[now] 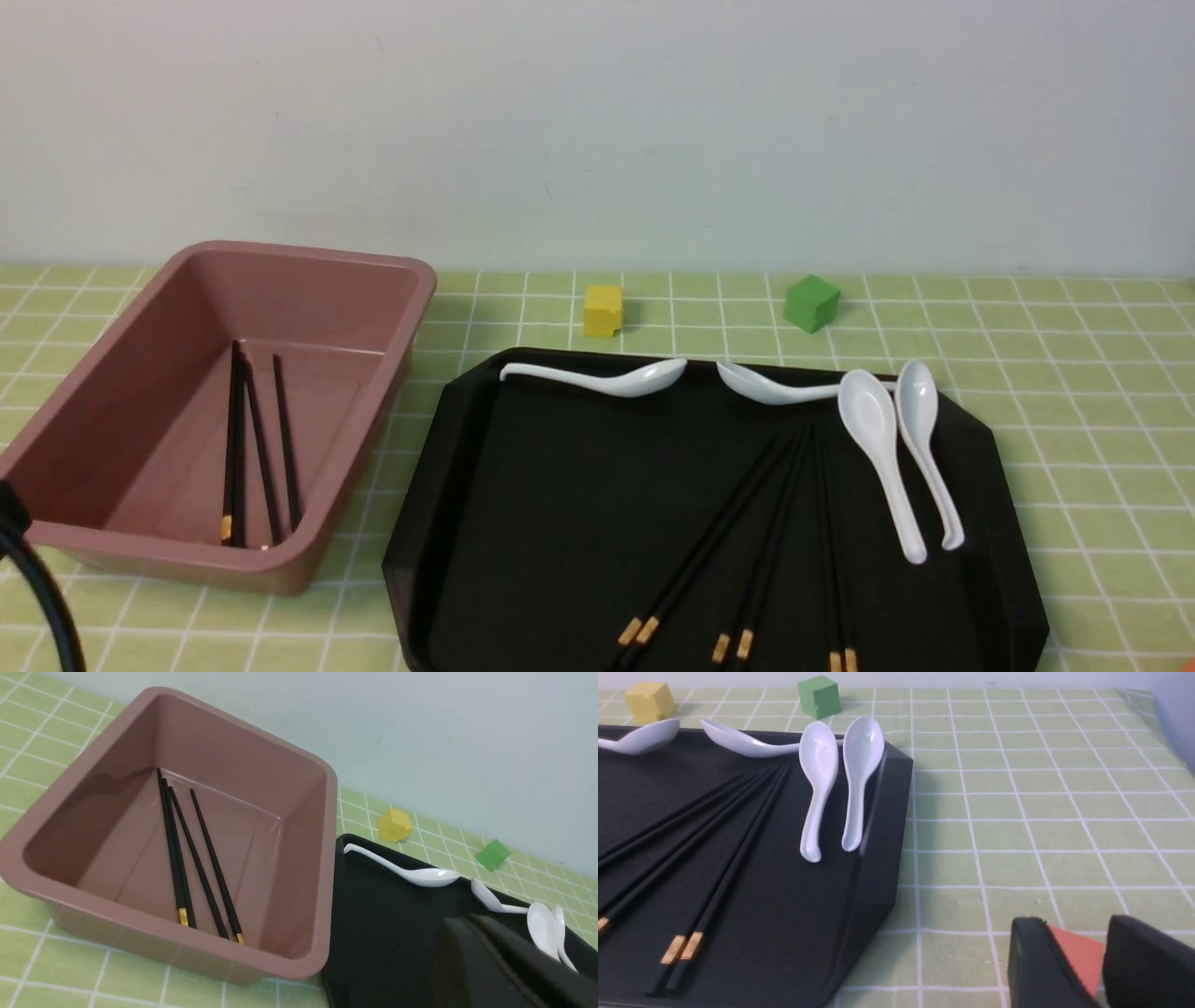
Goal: On green tablecloth take chopsticks from black tray and put them in box.
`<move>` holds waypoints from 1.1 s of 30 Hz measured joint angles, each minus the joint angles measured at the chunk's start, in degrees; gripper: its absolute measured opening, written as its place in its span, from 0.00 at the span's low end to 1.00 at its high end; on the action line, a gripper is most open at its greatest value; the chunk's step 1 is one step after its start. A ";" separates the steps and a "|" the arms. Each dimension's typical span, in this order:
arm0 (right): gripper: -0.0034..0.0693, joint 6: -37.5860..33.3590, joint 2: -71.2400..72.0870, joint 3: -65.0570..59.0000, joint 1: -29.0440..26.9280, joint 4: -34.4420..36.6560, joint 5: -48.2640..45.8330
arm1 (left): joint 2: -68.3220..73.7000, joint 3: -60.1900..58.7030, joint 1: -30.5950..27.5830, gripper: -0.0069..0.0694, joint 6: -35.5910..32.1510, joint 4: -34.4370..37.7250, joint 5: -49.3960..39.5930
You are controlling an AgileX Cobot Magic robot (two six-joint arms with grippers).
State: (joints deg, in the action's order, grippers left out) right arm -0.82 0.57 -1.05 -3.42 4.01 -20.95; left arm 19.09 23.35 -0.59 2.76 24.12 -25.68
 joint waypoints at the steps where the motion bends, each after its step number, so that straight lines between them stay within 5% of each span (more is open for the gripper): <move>1: 0.38 0.00 0.00 0.00 0.00 0.00 0.00 | -1.73 -1.43 0.00 0.08 0.00 -0.25 0.06; 10: 0.38 0.00 0.00 0.00 0.00 0.00 0.00 | -19.36 -15.90 0.00 0.09 -0.02 -3.32 -0.22; 19: 0.38 0.00 0.00 0.00 0.00 0.00 -0.05 | -19.77 -24.81 0.11 0.09 -0.02 -5.40 0.29; 33: 0.38 0.00 0.00 0.00 0.00 0.00 -0.05 | -19.77 -25.04 8.92 0.11 -0.02 -16.01 2.80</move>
State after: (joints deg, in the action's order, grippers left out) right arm -0.82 0.57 -1.05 -3.42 4.01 -20.99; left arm -0.68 -1.69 8.33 2.74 8.11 -22.88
